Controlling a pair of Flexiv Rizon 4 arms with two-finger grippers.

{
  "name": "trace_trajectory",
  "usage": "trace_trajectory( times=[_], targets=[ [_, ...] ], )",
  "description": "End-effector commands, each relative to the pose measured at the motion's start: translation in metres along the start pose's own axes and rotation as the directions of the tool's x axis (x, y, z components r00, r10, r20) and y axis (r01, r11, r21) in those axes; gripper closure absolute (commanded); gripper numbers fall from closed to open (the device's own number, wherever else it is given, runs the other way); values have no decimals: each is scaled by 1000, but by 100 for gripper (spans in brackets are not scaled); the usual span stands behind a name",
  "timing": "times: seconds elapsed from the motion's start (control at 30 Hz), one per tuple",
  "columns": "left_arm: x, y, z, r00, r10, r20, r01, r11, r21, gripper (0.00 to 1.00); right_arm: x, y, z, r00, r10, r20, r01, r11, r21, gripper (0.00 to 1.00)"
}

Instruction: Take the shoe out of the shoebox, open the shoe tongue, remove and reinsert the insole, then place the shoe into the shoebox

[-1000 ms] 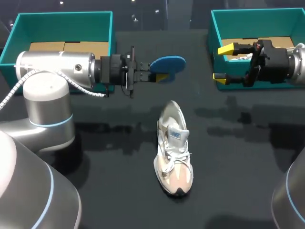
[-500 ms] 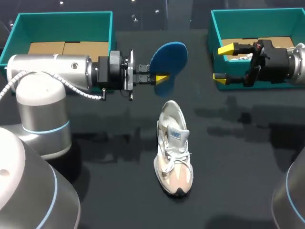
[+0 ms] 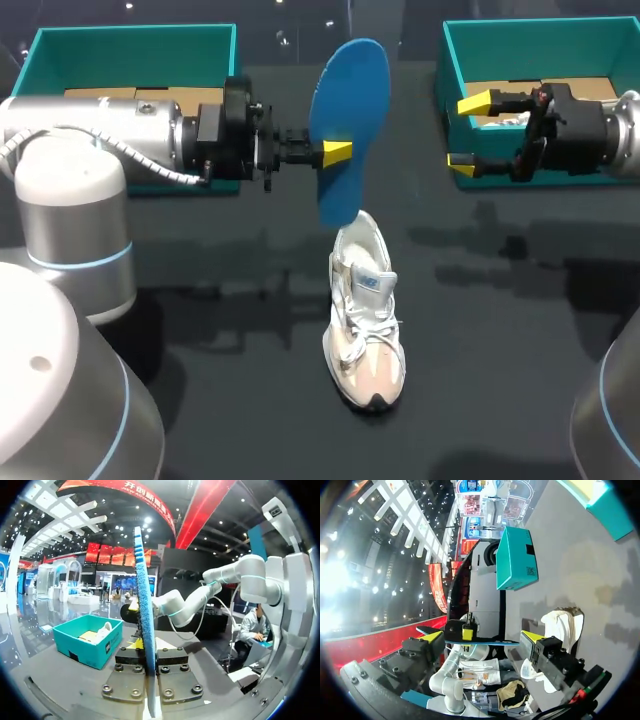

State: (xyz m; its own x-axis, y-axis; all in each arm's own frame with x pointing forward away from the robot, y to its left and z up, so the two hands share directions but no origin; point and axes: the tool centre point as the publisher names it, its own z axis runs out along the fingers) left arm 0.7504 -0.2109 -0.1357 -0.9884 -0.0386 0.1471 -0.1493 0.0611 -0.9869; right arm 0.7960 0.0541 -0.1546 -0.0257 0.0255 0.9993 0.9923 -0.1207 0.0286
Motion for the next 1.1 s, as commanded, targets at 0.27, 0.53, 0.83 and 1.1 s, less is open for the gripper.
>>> trace_trajectory(
  times=[0.27,0.53,0.83,1.1],
  targets=[
    [-3,-14,1,956,-291,25,291,957,-11,100,0,-1,1,1000,0,1,0,1000,-2,0],
    [-7,-20,-1,872,-490,13,490,872,18,100,0,-1,1,1000,0,1,0,1000,-2,0],
    [-16,-23,1,686,-727,24,724,686,72,100,0,-1,1,1000,0,1,0,1000,-2,0],
    [-25,-20,3,511,-860,-6,859,510,52,100,0,-1,1,1000,0,1,0,1000,-2,0]
  ],
)
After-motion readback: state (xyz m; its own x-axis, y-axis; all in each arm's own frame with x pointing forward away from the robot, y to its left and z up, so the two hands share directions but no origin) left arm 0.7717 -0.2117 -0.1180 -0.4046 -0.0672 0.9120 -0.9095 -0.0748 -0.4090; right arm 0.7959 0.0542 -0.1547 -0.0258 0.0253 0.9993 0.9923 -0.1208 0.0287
